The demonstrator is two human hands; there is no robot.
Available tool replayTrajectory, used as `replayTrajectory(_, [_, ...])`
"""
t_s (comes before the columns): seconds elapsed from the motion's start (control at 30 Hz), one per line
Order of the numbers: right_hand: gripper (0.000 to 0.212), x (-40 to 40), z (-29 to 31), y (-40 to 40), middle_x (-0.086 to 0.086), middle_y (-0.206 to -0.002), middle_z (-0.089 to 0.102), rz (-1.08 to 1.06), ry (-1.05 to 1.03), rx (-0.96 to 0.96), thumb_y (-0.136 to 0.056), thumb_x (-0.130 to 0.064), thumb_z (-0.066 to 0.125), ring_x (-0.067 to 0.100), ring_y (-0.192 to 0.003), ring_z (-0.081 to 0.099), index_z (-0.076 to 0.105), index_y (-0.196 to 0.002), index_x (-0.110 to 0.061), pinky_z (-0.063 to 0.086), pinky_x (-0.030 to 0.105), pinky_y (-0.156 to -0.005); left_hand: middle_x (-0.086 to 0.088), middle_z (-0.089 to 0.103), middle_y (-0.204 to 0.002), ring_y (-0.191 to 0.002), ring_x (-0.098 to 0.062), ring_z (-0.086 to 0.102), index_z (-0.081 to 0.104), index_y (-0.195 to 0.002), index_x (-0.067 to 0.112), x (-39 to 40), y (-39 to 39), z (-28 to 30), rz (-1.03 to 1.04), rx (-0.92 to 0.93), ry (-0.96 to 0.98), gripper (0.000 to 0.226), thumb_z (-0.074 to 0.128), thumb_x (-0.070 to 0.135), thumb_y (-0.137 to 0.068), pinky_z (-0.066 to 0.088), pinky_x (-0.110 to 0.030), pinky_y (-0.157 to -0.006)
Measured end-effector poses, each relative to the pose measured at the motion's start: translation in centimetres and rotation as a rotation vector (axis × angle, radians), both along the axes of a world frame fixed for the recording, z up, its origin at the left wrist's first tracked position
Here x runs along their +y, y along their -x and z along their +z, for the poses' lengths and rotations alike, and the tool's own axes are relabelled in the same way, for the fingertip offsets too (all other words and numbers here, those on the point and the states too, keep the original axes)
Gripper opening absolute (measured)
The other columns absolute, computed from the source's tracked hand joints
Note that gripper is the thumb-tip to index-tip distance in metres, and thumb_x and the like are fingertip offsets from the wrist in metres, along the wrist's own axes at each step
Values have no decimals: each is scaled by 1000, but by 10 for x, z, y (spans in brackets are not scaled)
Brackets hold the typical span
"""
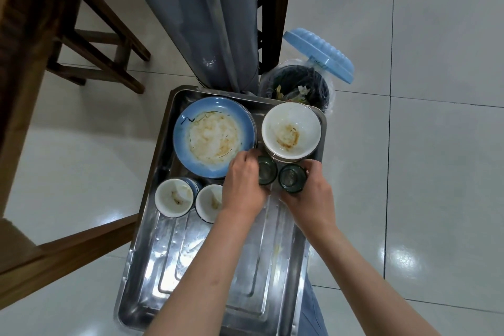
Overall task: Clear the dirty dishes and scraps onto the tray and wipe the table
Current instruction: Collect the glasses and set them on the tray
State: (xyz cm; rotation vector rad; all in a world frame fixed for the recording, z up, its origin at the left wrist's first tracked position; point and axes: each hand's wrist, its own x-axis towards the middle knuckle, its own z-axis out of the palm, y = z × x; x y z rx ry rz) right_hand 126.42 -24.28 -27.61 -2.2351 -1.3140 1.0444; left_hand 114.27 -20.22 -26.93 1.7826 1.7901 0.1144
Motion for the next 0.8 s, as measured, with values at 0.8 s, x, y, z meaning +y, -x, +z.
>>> replayTrajectory(0.8, [77,-107,167,66,3,-138,47,65,-129,-162,-74,-25,76,21,-126,43,36,-139,-14,33,29,-102,-8,45,-135,-127,-23,38,40,-137,11,-92,117,149,-250,-28,-110,85,83,24,-66,28,-30,-105])
